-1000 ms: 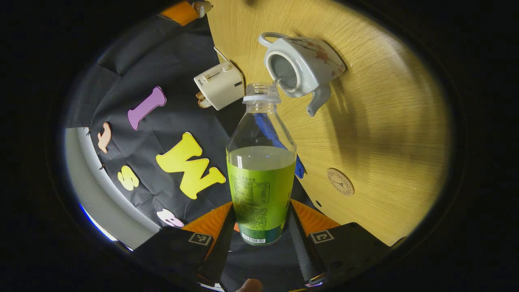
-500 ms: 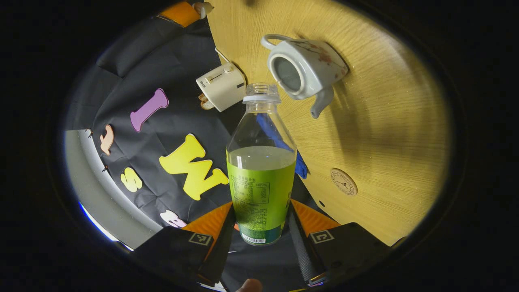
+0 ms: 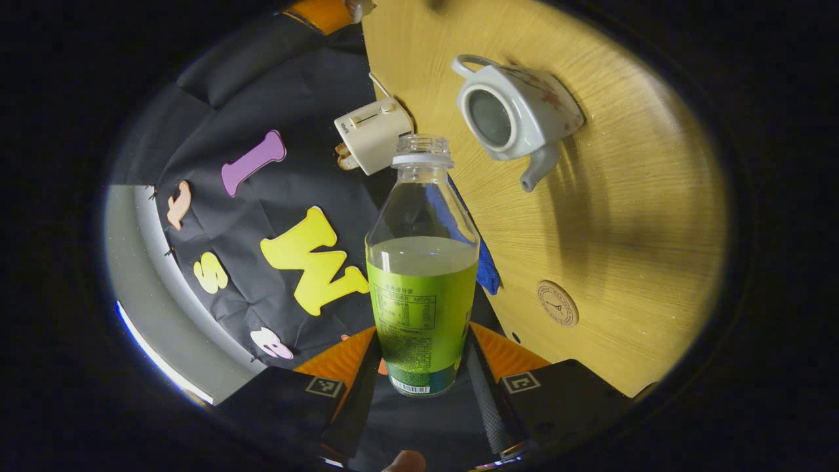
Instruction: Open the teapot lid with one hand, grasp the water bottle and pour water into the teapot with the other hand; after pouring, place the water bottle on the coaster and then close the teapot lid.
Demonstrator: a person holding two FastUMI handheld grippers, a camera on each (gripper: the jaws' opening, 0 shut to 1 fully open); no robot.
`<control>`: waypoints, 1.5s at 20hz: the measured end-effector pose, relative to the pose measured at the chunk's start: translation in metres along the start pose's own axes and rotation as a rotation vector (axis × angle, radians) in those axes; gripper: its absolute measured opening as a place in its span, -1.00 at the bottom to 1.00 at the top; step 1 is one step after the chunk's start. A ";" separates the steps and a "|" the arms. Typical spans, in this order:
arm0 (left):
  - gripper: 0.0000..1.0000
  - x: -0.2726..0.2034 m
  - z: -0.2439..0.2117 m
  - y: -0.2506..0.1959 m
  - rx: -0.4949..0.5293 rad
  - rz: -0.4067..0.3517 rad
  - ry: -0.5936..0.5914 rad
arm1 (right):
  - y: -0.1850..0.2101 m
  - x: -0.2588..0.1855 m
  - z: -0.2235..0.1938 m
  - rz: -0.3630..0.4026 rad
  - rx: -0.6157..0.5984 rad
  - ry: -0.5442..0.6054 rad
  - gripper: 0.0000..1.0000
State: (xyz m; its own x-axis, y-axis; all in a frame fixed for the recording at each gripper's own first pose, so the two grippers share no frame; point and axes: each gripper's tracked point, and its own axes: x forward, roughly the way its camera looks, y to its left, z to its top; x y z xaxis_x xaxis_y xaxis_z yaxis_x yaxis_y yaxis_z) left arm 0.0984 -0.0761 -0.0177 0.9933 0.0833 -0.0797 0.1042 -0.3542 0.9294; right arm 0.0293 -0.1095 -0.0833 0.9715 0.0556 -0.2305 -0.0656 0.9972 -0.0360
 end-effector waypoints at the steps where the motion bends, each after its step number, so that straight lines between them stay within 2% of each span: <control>1: 0.45 -0.002 0.001 -0.003 -0.033 -0.002 -0.007 | 0.000 -0.001 0.002 -0.001 -0.001 -0.004 -1.00; 6: 0.46 -0.005 -0.006 -0.017 -0.268 -0.028 -0.024 | 0.004 -0.002 0.016 -0.006 -0.005 -0.025 -1.00; 7: 0.39 -0.007 -0.007 -0.020 -0.321 -0.035 -0.029 | 0.006 -0.003 0.019 -0.005 -0.006 -0.029 -1.00; 8: 0.46 -0.009 -0.011 -0.025 -0.384 -0.049 -0.029 | 0.009 -0.003 0.023 -0.003 -0.007 -0.033 -1.00; 9: 0.39 -0.010 -0.014 -0.031 -0.456 -0.068 -0.030 | 0.012 -0.003 0.025 -0.003 -0.010 -0.038 -1.00; 10: 0.45 -0.011 -0.020 -0.038 -0.533 -0.083 -0.023 | 0.014 -0.004 0.030 -0.005 -0.013 -0.044 -1.00; 13: 0.45 -0.018 -0.037 -0.046 -0.761 -0.105 -0.001 | 0.023 -0.006 0.039 0.001 -0.016 -0.052 -1.00; 19: 0.46 -0.014 -0.064 -0.065 -1.287 -0.155 0.027 | 0.039 -0.005 0.050 0.005 -0.012 -0.061 -1.00; 26: 0.46 0.006 -0.068 -0.049 -1.727 -0.116 -0.093 | 0.044 -0.009 0.055 -0.014 0.000 -0.058 -1.00; 30: 0.47 0.042 -0.080 -0.039 -1.877 -0.099 -0.138 | 0.041 -0.007 0.053 -0.032 0.016 -0.050 -1.00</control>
State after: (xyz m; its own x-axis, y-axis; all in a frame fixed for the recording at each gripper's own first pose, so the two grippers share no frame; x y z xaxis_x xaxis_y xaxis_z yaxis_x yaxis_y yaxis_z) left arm 0.1320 0.0161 -0.0283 0.9943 -0.0624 -0.0866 0.0667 0.9966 0.0476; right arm 0.0318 -0.0664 -0.0316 0.9833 0.0253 -0.1802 -0.0307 0.9992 -0.0274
